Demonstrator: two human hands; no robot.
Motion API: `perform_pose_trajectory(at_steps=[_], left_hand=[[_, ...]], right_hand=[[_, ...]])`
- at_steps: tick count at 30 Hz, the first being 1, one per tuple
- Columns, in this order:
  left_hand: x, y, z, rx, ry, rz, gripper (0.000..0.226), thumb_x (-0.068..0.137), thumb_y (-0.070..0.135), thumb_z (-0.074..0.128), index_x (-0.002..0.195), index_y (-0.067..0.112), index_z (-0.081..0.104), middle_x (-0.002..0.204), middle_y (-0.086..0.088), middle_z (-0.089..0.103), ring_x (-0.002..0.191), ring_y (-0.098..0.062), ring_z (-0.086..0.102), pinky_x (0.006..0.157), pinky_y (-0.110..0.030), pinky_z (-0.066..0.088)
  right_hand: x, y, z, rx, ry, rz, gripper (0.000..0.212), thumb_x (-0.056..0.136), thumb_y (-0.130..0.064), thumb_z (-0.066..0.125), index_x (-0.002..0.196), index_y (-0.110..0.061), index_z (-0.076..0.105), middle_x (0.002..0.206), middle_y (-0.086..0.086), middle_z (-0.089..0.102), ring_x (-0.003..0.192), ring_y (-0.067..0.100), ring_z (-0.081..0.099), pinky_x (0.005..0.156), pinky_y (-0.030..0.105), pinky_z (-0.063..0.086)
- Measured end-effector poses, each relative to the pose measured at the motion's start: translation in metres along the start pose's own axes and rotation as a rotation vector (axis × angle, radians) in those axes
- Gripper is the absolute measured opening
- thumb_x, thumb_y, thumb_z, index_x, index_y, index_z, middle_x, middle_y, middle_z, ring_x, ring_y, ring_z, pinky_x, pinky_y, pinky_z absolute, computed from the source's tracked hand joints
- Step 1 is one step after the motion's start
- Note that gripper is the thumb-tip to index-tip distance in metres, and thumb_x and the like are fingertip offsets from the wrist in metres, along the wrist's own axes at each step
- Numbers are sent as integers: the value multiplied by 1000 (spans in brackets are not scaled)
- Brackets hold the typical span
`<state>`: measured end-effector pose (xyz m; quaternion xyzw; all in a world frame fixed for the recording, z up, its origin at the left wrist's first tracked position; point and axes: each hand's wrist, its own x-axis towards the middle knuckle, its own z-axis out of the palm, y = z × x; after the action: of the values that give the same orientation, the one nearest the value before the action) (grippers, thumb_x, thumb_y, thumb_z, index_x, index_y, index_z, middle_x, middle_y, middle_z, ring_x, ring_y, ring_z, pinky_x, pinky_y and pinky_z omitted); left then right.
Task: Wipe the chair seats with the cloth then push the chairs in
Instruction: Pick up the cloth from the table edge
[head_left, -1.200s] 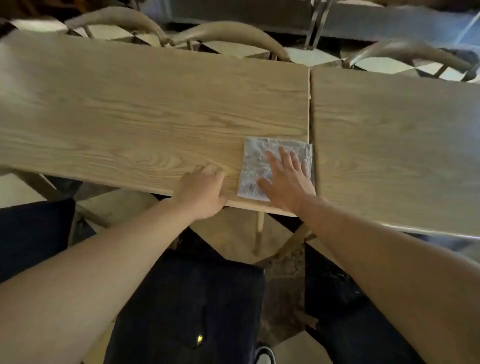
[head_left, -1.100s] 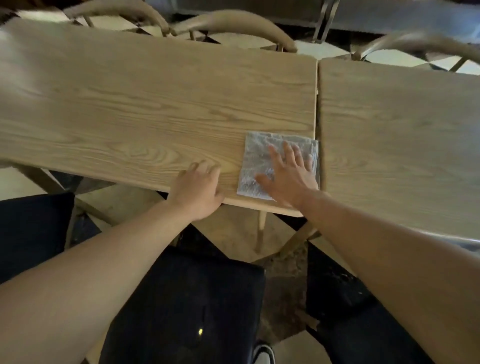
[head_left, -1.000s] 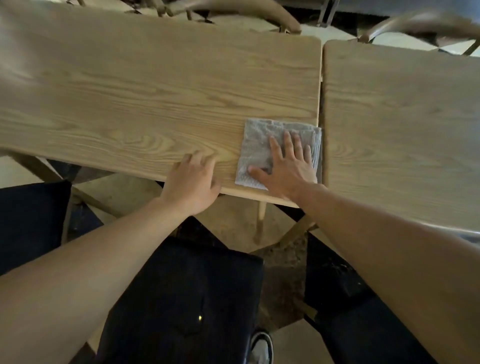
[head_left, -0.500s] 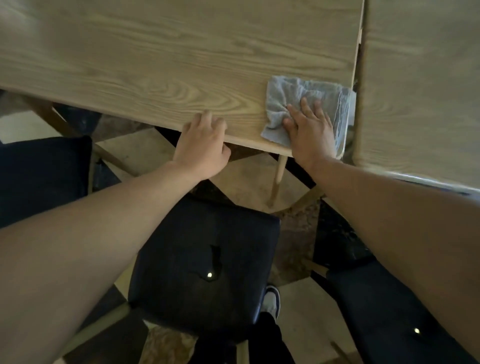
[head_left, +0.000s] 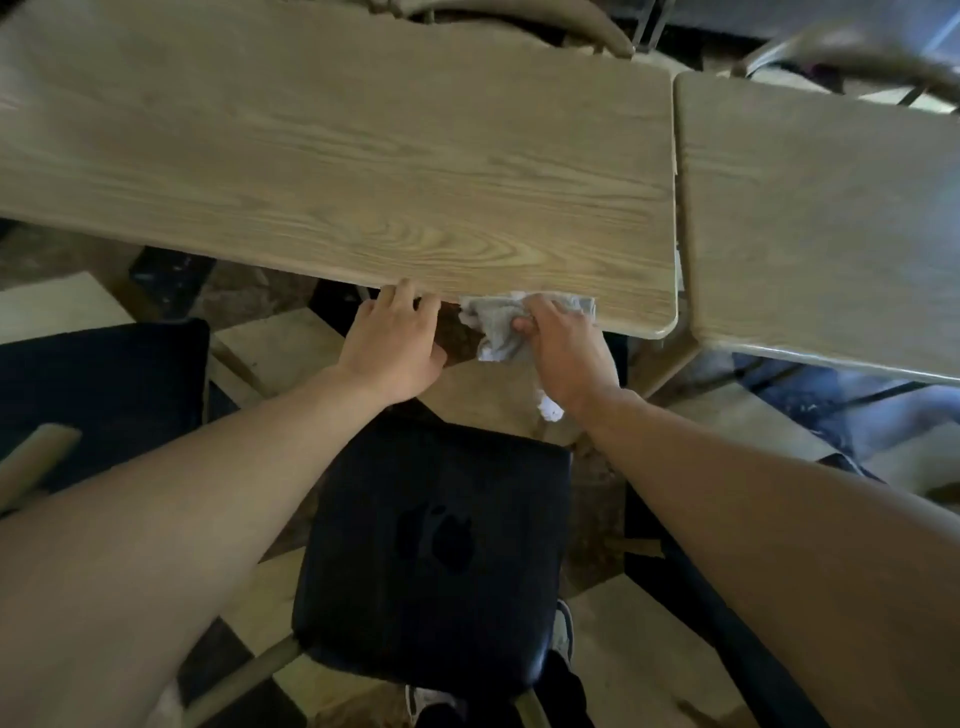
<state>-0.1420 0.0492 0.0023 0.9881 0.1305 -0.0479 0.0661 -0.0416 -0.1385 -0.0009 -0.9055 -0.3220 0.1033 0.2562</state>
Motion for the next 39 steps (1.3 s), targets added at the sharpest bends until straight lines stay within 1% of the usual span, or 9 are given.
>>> perform_pose_trajectory(at_steps=[4, 7, 12, 17, 22, 26, 31, 37, 39], left_hand=[[-23, -14, -52, -2, 28, -3, 51, 95, 31, 54, 139, 9, 44, 140, -15, 42, 126, -35, 42, 99, -48, 43], [-40, -20, -95, -10, 84, -14, 48, 96, 33, 52, 139, 12, 45, 136, -14, 46, 125, -34, 44, 99, -48, 43], [-78, -26, -160, -5, 156, -74, 50, 98, 42, 48, 139, 13, 45, 136, -12, 47, 124, -33, 45, 99, -49, 44], [-133, -25, -208, -10, 202, -151, 52, 98, 46, 45, 140, 15, 43, 138, -10, 47, 125, -31, 45, 98, -48, 45], [-206, -27, -256, 59, 240, -226, 52, 97, 50, 45, 138, 18, 43, 138, -8, 47, 123, -29, 46, 94, -47, 47], [-261, -36, -298, 121, 273, -309, 54, 95, 50, 48, 138, 19, 44, 136, -8, 48, 123, -29, 48, 93, -47, 46], [-328, -76, -346, 157, 439, -390, 54, 95, 50, 51, 138, 18, 45, 137, -10, 52, 126, -30, 49, 97, -48, 48], [-394, -158, -381, 143, 503, -465, 54, 93, 50, 53, 136, 17, 48, 136, -10, 54, 124, -29, 50, 97, -48, 49], [-414, -198, -385, 141, 495, -519, 55, 93, 50, 54, 137, 16, 47, 135, -11, 54, 122, -29, 52, 95, -46, 49]], right_hand=[[-13, -46, -30, -34, 62, 30, 9, 106, -18, 44, 107, -14, 51, 84, -3, 53, 69, 18, 51, 51, 21, 32], [-17, -80, -60, 2, 121, 45, 16, 109, -28, 40, 102, -15, 48, 84, -1, 54, 71, 21, 52, 55, 32, 32], [-35, -137, -117, 32, 167, -32, 21, 109, -35, 41, 100, -17, 46, 84, 0, 53, 66, 17, 47, 53, 32, 29], [-62, -181, -153, 105, 159, -65, 20, 107, -35, 45, 103, -16, 53, 89, 5, 61, 78, 24, 58, 67, 41, 48], [-100, -227, -173, 171, 126, -131, 22, 106, -34, 49, 106, -13, 56, 94, 9, 64, 84, 29, 61, 75, 48, 52], [-111, -289, -180, 202, 126, -160, 24, 105, -37, 50, 105, -14, 54, 97, 11, 64, 88, 32, 60, 76, 46, 52], [-120, -394, -176, 248, 125, -375, 19, 105, -40, 50, 102, -21, 51, 89, 0, 59, 79, 20, 56, 60, 33, 38], [-123, -520, -139, 274, 56, -533, 29, 107, -43, 45, 117, -18, 57, 104, 8, 65, 95, 26, 62, 83, 44, 52], [-119, -557, -113, 276, 44, -553, 32, 107, -45, 43, 122, -20, 57, 104, 6, 64, 94, 24, 61, 79, 39, 50]])
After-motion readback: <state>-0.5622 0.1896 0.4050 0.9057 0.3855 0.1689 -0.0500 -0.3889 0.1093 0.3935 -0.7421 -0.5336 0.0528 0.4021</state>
